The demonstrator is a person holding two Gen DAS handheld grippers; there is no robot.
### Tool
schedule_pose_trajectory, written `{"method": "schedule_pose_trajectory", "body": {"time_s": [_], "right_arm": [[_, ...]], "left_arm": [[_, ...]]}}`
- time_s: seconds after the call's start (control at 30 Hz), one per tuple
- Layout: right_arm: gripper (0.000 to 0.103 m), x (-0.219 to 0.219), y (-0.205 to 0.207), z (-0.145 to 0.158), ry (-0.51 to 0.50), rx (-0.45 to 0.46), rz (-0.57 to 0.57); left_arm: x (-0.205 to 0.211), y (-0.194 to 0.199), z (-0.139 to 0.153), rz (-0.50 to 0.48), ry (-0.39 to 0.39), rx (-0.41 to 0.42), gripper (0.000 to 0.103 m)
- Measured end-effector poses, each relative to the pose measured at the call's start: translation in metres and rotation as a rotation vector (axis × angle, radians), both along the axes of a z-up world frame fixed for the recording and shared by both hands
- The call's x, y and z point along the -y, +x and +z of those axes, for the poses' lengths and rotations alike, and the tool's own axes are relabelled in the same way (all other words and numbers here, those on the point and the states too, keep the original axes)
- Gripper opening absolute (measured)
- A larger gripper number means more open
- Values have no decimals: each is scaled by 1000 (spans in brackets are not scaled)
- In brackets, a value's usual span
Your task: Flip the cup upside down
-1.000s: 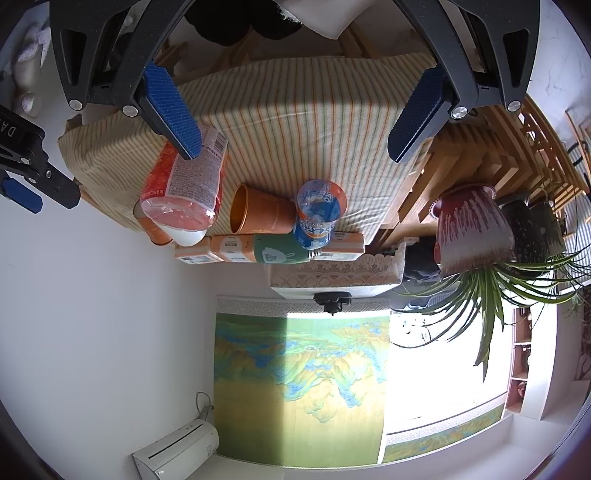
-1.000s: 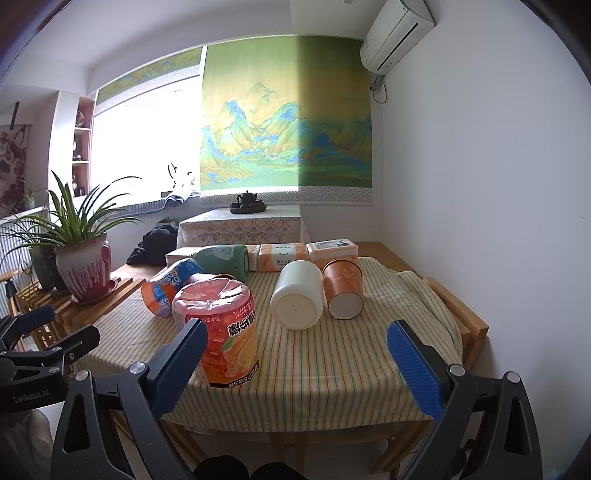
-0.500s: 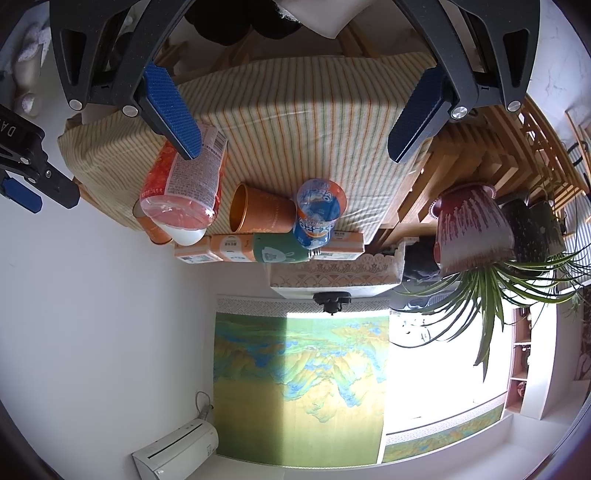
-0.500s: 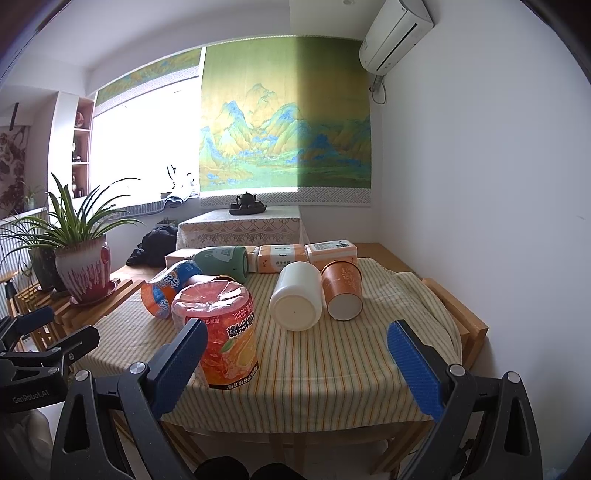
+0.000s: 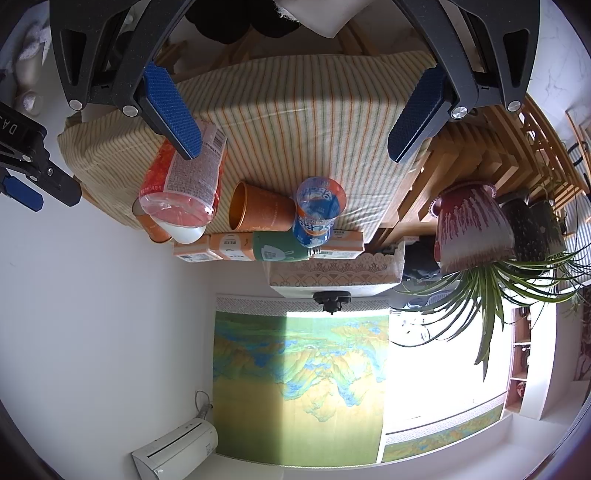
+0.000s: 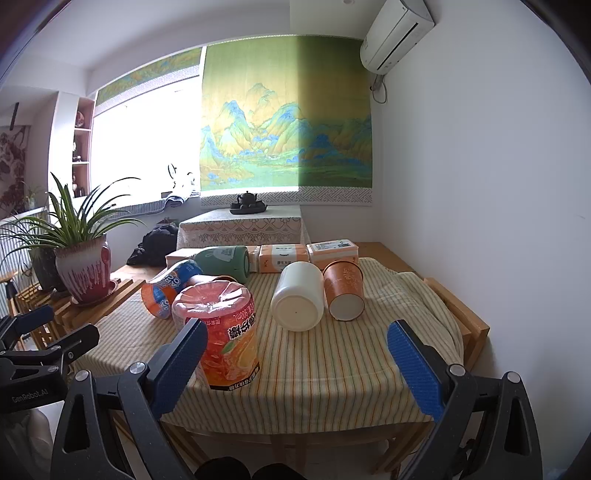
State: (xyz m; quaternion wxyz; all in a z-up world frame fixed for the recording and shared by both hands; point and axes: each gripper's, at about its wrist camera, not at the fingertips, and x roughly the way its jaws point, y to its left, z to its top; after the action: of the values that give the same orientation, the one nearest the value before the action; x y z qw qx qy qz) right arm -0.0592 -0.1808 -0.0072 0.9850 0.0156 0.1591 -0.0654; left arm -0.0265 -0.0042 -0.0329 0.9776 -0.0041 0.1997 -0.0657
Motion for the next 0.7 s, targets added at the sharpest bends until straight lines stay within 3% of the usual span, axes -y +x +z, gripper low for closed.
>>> {"method": "schedule_pose_trajectory", "body": {"time_s": [0.7], "right_arm": [[96, 0, 5, 1, 2, 1, -4]], "left_arm": [[1, 5, 1, -6, -1, -4, 102]]}}
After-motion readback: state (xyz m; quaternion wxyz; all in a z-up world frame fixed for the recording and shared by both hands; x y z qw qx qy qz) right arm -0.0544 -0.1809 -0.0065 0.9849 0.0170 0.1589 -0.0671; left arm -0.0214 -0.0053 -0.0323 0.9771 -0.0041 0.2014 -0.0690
